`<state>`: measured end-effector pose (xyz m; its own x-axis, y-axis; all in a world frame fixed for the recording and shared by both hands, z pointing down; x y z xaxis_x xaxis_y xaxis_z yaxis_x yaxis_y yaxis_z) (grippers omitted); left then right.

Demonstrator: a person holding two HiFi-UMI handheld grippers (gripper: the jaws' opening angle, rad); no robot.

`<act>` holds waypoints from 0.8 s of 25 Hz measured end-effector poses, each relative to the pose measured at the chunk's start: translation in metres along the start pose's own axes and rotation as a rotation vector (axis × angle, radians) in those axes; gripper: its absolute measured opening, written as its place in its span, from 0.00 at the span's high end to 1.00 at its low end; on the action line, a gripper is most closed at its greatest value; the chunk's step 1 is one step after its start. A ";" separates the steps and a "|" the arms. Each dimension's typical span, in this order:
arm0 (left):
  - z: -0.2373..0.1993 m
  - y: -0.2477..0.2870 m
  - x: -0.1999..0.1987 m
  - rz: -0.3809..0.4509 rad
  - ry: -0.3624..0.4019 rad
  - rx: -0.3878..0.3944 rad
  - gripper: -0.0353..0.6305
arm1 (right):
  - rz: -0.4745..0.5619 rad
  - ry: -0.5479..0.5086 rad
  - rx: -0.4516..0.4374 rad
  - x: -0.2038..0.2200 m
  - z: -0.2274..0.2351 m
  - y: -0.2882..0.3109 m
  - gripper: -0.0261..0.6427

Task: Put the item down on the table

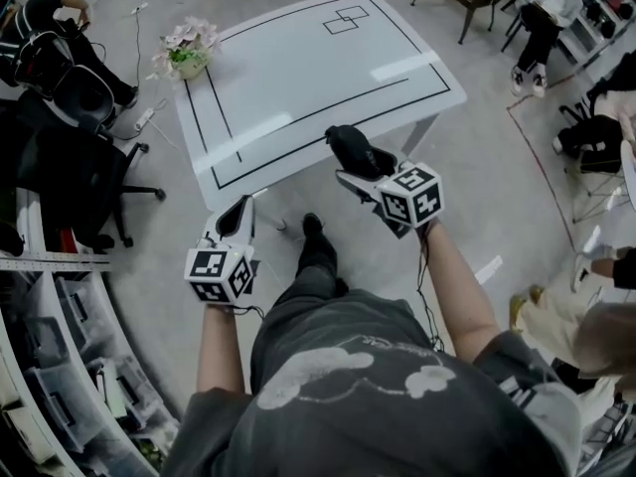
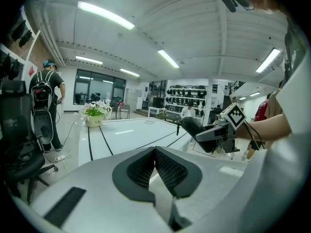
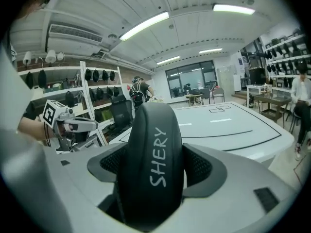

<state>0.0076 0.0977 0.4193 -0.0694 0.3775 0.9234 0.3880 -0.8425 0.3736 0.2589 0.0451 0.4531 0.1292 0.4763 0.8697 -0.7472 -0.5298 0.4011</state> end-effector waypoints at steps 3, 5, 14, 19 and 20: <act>-0.023 0.029 -0.006 0.009 -0.034 -0.020 0.94 | -0.033 -0.042 -0.005 -0.018 0.021 0.026 0.44; -0.040 0.049 -0.010 0.001 -0.035 -0.024 0.94 | -0.055 -0.065 -0.010 -0.028 0.035 0.047 0.44; -0.123 0.151 -0.045 -0.013 -0.040 -0.054 0.94 | -0.191 -0.257 -0.087 -0.106 0.110 0.164 0.44; -0.161 0.183 -0.060 -0.025 -0.056 -0.063 0.94 | -0.352 -0.407 -0.160 -0.128 0.125 0.217 0.44; -0.168 0.188 -0.062 -0.027 -0.059 -0.066 0.94 | -0.374 -0.439 -0.180 -0.134 0.127 0.227 0.44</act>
<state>-0.0695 -0.1488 0.4471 -0.0237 0.4209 0.9068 0.3251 -0.8545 0.4051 0.1545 -0.2281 0.4645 0.6325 0.2533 0.7319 -0.6929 -0.2374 0.6809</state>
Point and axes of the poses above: the fingertips, and each gripper's own axes: y forward along the fingers, z to its right, x out of its underside, the point moved 4 cm from there along -y, backward along the fingers, and after that the axes turned 9 degrees about -x, right-handed, at the moved point
